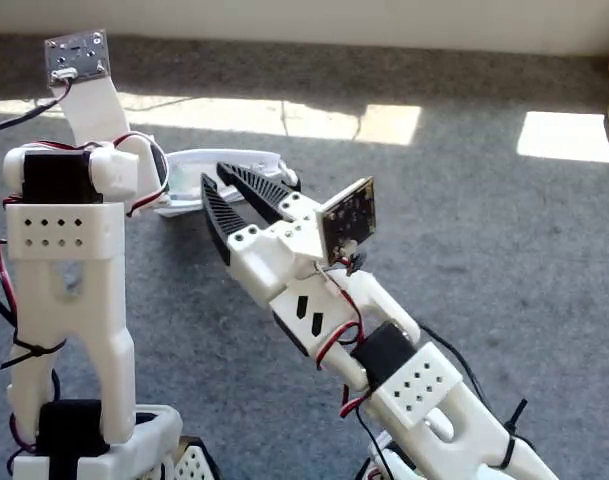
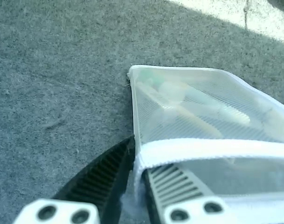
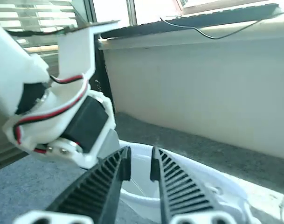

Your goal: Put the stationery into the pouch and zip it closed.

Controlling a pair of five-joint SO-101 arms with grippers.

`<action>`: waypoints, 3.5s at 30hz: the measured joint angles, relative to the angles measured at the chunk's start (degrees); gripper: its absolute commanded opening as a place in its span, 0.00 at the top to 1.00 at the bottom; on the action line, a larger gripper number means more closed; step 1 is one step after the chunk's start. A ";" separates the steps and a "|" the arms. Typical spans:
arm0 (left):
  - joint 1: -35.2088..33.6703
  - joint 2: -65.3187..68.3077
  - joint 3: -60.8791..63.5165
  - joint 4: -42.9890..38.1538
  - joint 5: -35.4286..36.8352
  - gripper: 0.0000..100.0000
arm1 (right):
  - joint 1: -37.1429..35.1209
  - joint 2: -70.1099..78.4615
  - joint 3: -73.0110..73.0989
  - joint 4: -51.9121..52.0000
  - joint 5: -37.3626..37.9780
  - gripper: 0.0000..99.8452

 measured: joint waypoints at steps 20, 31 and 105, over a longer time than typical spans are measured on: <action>0.00 0.00 0.26 0.00 0.00 0.99 | 13.80 -9.49 -2.11 23.65 10.20 0.93; 0.00 0.00 0.26 0.00 0.00 0.99 | 13.54 -1.05 0.00 23.65 10.81 0.79; 0.00 0.79 3.34 -4.66 -5.63 0.72 | 11.87 -17.23 16.09 23.47 34.73 0.99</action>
